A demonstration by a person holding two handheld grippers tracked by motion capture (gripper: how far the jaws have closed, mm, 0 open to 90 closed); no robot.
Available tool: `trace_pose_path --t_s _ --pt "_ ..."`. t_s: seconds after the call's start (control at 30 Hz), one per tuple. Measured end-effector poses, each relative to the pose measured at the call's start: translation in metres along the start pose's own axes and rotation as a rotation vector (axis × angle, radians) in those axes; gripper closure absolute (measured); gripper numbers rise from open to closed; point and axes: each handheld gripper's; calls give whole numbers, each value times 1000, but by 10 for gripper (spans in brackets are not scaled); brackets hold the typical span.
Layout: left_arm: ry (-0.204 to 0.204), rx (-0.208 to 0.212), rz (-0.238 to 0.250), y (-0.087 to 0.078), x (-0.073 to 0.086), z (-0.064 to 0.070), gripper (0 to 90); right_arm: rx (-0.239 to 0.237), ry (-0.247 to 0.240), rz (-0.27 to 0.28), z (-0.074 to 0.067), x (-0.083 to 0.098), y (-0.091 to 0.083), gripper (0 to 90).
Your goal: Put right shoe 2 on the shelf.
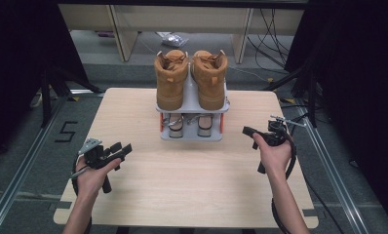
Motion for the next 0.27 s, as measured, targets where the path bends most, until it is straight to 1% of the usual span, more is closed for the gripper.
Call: trace_pose_path --t_s 0.03,0.07,0.1,0.13,0.17,0.2,0.23,0.27 --pt "0 0 0 0 0 0 478 -2 -15 6 2 1 0 801" --pt "0 1 1 0 0 0 478 -1 -10 8 1 2 0 800" --pt "2 1 1 0 0 1 478 -1 -21 4 3 2 0 800" --pt "2 3 3 0 0 1 478 -8 -8 -3 2 3 1 798" --pt "3 2 2 0 -1 1 478 6 -9 -2 2 4 1 795" --pt "5 4 4 -1 -1 1 478 4 -9 -2 2 4 1 793" --pt "5 3 6 -1 -1 1 478 8 -30 -5 5 5 1 791" --pt "4 3 7 -1 -1 1 479 20 -39 -1 5 5 2 789"
Point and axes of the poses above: each handheld gripper's, and its own axes: y roughly forward along the jaws, x roughly out of its underside, z roughly to its right, and after that the axes turned 15 degrees about -z, right-handed
